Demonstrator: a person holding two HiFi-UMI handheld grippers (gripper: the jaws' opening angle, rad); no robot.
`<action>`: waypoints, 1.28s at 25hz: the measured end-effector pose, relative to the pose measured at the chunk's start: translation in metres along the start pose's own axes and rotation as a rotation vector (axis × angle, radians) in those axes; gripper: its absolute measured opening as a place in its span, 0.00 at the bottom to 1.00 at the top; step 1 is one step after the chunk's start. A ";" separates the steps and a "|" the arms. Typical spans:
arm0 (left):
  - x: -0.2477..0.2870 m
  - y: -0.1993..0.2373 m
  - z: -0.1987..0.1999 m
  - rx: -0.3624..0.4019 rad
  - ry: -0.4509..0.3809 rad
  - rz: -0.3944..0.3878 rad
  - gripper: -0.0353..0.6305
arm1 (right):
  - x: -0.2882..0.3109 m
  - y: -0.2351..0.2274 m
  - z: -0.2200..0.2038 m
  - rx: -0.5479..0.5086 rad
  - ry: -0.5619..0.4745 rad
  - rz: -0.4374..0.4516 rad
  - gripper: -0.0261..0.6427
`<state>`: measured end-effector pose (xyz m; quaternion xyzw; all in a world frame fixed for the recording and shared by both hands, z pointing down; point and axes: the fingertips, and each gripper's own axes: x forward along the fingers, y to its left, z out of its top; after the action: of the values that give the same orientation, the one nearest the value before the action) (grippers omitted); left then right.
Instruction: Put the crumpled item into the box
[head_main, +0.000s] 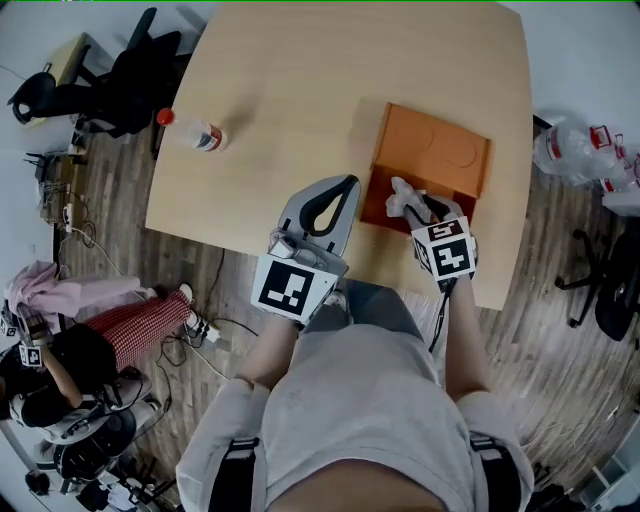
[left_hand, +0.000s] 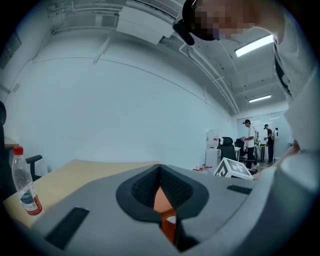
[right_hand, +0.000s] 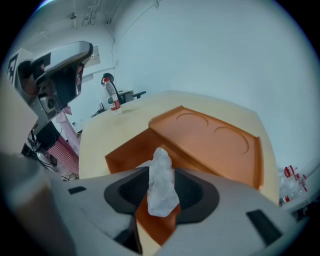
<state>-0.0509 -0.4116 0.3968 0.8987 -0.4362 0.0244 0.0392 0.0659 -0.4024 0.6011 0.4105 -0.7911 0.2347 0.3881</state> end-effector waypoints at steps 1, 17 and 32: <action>-0.002 -0.002 0.001 0.002 -0.002 -0.007 0.07 | -0.005 0.000 0.002 0.012 -0.023 -0.008 0.28; -0.058 -0.048 0.019 0.053 -0.042 -0.112 0.07 | -0.106 0.031 0.021 0.242 -0.422 -0.086 0.05; -0.103 -0.082 0.038 0.089 -0.087 -0.186 0.07 | -0.194 0.076 0.033 0.222 -0.659 -0.188 0.05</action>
<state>-0.0500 -0.2841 0.3470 0.9363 -0.3509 0.0009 -0.0178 0.0594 -0.2924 0.4210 0.5748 -0.8021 0.1377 0.0852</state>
